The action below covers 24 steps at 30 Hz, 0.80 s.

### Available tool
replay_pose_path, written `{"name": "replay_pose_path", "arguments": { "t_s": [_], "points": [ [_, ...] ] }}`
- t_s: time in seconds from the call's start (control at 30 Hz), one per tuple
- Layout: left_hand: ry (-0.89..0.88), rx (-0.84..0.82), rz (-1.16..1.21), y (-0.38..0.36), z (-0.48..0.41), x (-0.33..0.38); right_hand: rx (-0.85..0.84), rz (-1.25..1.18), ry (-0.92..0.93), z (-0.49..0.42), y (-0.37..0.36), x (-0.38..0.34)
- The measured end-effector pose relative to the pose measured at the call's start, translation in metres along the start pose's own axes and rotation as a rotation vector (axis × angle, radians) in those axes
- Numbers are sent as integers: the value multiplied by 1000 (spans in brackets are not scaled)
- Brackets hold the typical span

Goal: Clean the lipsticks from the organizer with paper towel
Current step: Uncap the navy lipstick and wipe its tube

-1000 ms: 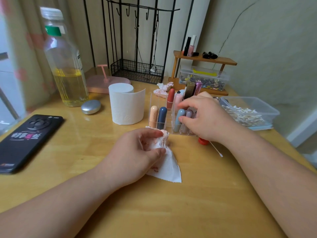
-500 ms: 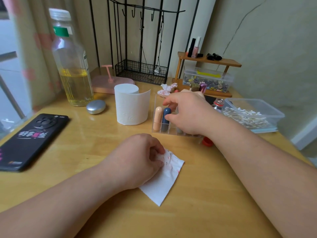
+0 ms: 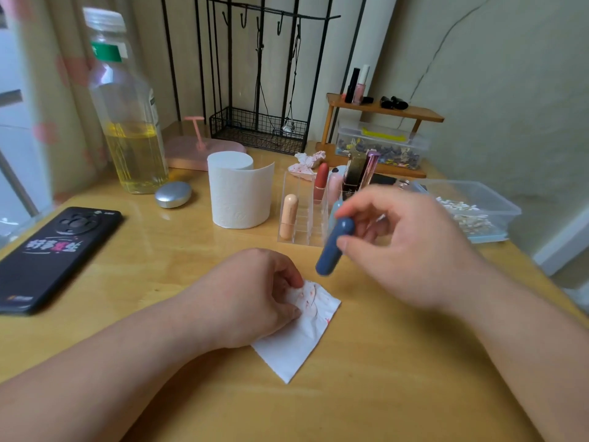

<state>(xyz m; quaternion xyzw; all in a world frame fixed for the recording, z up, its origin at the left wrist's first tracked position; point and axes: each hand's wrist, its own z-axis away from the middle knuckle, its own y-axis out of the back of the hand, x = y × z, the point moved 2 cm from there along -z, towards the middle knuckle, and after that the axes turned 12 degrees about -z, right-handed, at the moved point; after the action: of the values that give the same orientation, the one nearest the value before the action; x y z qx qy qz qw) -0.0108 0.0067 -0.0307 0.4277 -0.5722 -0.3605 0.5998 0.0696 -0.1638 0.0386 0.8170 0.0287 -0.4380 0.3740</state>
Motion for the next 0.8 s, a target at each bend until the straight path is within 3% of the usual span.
{"name": "replay_pose_path", "arguments": {
  "t_s": [0.23, 0.33, 0.43, 0.5, 0.57, 0.67, 0.8],
  "points": [
    [4, -2, -16, -1, 0, 0, -66, -69, -21, 24, -26, 30],
    [-70, 212, 24, 1, 1, -1, -80, -49, 26, 26, -30, 34],
    [-157, 450, 276, 7, 9, 6, -58, -92, 32, 31, -32, 38],
    [-177, 349, 613, 4, 12, 14, -51, -163, 2, 34, -36, 42],
    [-199, 238, 762, -5, 12, 20, -61, -213, -7, 36, -41, 45],
    [-192, 272, 603, -14, 6, 18, -75, -213, -54, 36, -47, 51],
    [-103, 293, 586, -13, 2, 15, -116, -219, -123, 36, -53, 57]
  ]
}}
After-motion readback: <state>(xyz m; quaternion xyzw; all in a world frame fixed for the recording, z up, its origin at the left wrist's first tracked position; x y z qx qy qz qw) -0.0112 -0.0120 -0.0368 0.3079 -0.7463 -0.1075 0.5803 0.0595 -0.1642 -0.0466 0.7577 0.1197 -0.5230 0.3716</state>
